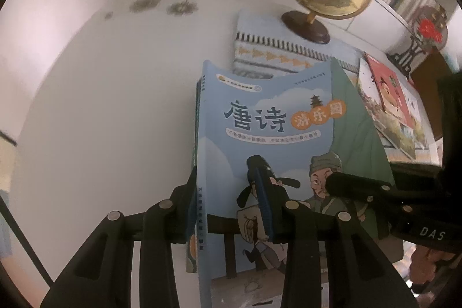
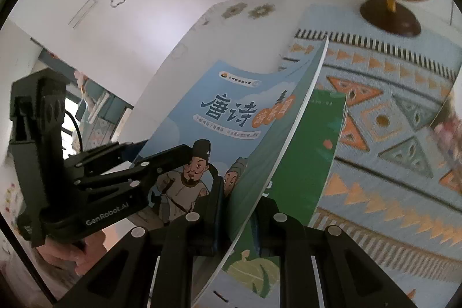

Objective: Organize books
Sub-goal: 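Stand the Tang poetry book against the green book and open the right tool, then move the right tool to the red ancient-poems book and grip it, then lift the red ancient-poems book upright with the right tool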

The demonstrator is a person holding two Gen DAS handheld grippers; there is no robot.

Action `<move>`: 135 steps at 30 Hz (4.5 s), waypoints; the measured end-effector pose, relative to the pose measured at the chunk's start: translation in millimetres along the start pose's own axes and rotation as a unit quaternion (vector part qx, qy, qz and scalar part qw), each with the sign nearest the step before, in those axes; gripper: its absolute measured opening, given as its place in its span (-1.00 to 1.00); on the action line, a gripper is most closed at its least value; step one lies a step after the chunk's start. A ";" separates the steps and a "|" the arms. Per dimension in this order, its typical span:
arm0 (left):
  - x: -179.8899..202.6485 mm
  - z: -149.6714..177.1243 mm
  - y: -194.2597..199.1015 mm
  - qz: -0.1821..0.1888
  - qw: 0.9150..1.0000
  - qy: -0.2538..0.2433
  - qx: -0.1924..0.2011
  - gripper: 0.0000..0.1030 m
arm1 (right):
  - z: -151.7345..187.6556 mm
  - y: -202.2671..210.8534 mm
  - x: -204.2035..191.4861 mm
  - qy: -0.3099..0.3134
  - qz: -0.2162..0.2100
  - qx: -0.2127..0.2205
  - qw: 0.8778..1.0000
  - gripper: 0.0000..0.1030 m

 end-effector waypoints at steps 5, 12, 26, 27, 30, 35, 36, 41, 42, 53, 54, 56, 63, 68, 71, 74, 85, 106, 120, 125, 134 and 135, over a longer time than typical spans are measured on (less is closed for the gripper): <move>-9.9 5.5 -10.4 0.002 1.000 0.010 -0.010 -0.38 | -0.5 -15.1 12.6 -0.042 -0.010 -0.004 0.999 -0.69; 7.9 4.6 -14.4 -0.013 1.000 -0.027 -0.008 -0.33 | 1.1 -31.2 15.5 -0.071 -0.025 -0.018 0.997 -0.69; -45.9 3.0 -0.5 -0.039 0.996 0.081 0.015 -0.27 | 2.3 -37.8 30.6 -0.115 -0.040 -0.026 0.992 -0.58; -51.0 4.8 -0.1 -0.038 0.995 0.090 0.014 -0.27 | 2.9 -37.5 32.0 -0.117 -0.040 -0.027 0.992 -0.57; -61.9 11.1 1.4 -0.039 0.993 0.110 0.011 -0.27 | 5.3 -33.8 35.4 -0.120 -0.035 -0.029 0.992 -0.55; -64.6 18.1 4.0 -0.049 0.992 0.120 0.007 -0.27 | 10.1 -22.7 52.1 -0.148 -0.027 -0.022 0.988 -0.55; -62.8 17.9 4.1 -0.052 0.992 0.119 0.007 -0.27 | 11.4 -20.3 55.3 -0.153 -0.028 -0.020 0.988 -0.55; -45.8 15.2 1.4 -0.061 0.992 0.107 0.001 -0.27 | 17.0 -0.3 69.8 -0.159 -0.014 -0.003 0.987 -0.55; -39.1 13.9 2.0 -0.062 0.993 0.102 0.002 -0.27 | 18.3 4.1 72.1 -0.159 -0.012 0.001 0.987 -0.55; 67.3 -21.6 -12.9 -0.061 0.998 0.010 -0.017 -0.15 | 44.7 63.2 128.6 -0.171 -0.009 0.048 0.984 -0.55; 79.9 -26.0 -16.5 -0.058 0.998 -0.001 -0.021 -0.15 | 48.9 72.0 139.4 -0.174 -0.002 0.054 0.983 -0.55; 108.8 -36.7 -23.7 -0.056 0.998 -0.025 -0.025 -0.15 | 56.6 86.7 158.0 -0.183 0.004 0.066 0.981 -0.55; 205.4 -77.7 -57.4 -0.052 0.994 -0.091 -0.043 -0.15 | 87.2 157.6 258.4 -0.244 0.041 0.124 0.961 -0.55; 279.2 -109.5 -92.0 -0.037 0.990 -0.125 -0.054 -0.15 | 99.7 199.1 337.5 -0.289 0.050 0.153 0.944 -0.55; 315.8 -123.4 -110.4 -0.028 0.988 -0.141 -0.059 -0.15 | 101.9 214.9 375.0 -0.311 0.049 0.171 0.934 -0.55; 342.6 -137.0 -129.1 -0.031 0.985 -0.156 -0.064 -0.15 | 100.6 223.3 405.8 -0.324 0.058 0.177 0.927 -0.55; 380.1 -169.6 -159.3 -0.037 0.987 -0.144 -0.059 0.07 | 65.9 211.3 441.9 -0.308 0.065 0.165 0.935 -0.55; 402.2 -84.5 -146.9 0.011 0.966 -0.237 -0.101 0.36 | 99.1 191.3 406.6 -0.296 0.027 0.136 0.945 -0.03; 353.5 38.8 -113.5 0.074 0.959 -0.227 -0.154 0.35 | 206.2 160.7 337.4 -0.290 -0.028 0.088 0.953 -0.03; 351.2 25.6 -117.1 0.066 0.965 -0.215 -0.136 0.35 | 203.0 171.7 348.0 -0.295 0.009 0.136 0.946 -0.03; 371.6 12.1 -127.7 0.052 0.965 -0.228 -0.121 0.35 | 189.4 168.4 355.9 -0.295 -0.029 0.164 0.941 0.13; 370.7 11.3 -128.4 0.056 0.965 -0.224 -0.123 0.35 | 189.4 169.6 356.4 -0.299 -0.039 0.173 0.938 0.14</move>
Point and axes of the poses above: each gripper's, at about its wrist camera, not at the fingertips, and y roughly against the way its jaws point, x to its right, z to its underside, the point moved 6 cm from there along -y, roughly the way its jaws point, and after that the axes turned 12 degrees about -x, right-handed, at the moved point
